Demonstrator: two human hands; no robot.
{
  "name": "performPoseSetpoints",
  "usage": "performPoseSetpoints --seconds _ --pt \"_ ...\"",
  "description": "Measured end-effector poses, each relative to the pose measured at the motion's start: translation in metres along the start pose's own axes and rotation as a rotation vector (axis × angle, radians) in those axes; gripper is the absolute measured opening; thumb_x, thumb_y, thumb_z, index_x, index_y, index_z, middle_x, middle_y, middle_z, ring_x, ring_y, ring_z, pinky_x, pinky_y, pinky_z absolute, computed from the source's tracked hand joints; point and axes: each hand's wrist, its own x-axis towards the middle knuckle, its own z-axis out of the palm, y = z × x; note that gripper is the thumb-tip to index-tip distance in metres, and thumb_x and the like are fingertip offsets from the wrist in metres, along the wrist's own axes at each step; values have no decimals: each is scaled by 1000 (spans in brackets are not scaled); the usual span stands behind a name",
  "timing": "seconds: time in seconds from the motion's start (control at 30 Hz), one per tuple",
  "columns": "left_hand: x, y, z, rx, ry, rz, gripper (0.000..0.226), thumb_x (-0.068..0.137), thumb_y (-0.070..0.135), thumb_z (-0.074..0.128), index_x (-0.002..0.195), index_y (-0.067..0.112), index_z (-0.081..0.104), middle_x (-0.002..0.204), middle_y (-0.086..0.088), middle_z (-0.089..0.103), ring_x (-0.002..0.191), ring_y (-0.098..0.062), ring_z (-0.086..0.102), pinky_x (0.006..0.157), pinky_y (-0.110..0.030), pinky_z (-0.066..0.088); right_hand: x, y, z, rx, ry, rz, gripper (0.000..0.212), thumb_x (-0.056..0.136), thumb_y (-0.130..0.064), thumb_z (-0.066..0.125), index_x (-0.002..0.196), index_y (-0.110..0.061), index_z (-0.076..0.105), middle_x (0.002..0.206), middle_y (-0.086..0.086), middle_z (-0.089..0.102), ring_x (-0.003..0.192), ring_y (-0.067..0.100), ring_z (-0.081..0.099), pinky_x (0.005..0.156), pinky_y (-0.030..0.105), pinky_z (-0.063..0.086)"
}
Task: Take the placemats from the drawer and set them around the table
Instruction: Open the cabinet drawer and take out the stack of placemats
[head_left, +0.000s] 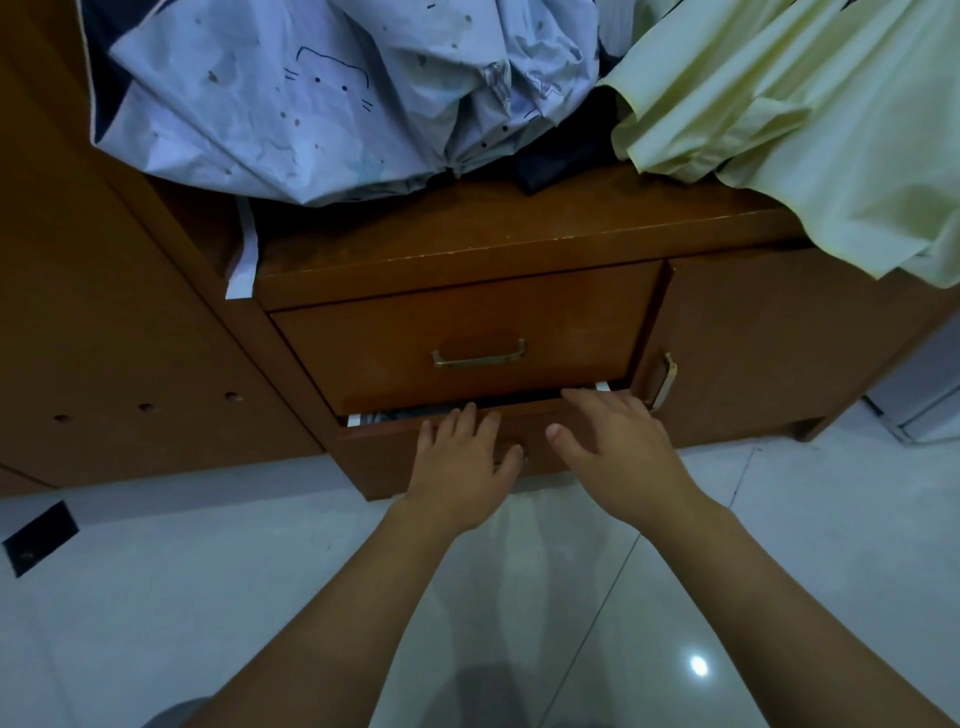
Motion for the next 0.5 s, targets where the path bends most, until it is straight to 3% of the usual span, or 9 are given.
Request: performPoseSetpoints --seconds 0.13,0.33,0.5 --pt "6 1 0 -19 2 26 57 100 54 27 150 28 26 158 -7 25 144 -29 22 116 -50 21 1 3 2 -4 -2 -16 52 96 -52 45 143 -28 44 143 -6 48 134 18 35 107 40 30" --pt "10 4 2 -4 -27 7 59 100 53 28 152 24 24 160 -7 20 147 -27 13 119 -51 15 2 3 4 7 -2 -10 52 96 -51 46 143 -28 44 143 -6 48 134 18 35 107 40 30" --pt "12 5 1 23 42 14 51 96 51 36 139 24 40 138 -4 44 129 -25 37 101 -46 35 4 0 7 17 15 -24 51 96 -50 46 143 -29 43 143 -8 47 133 16 35 106 38 30"
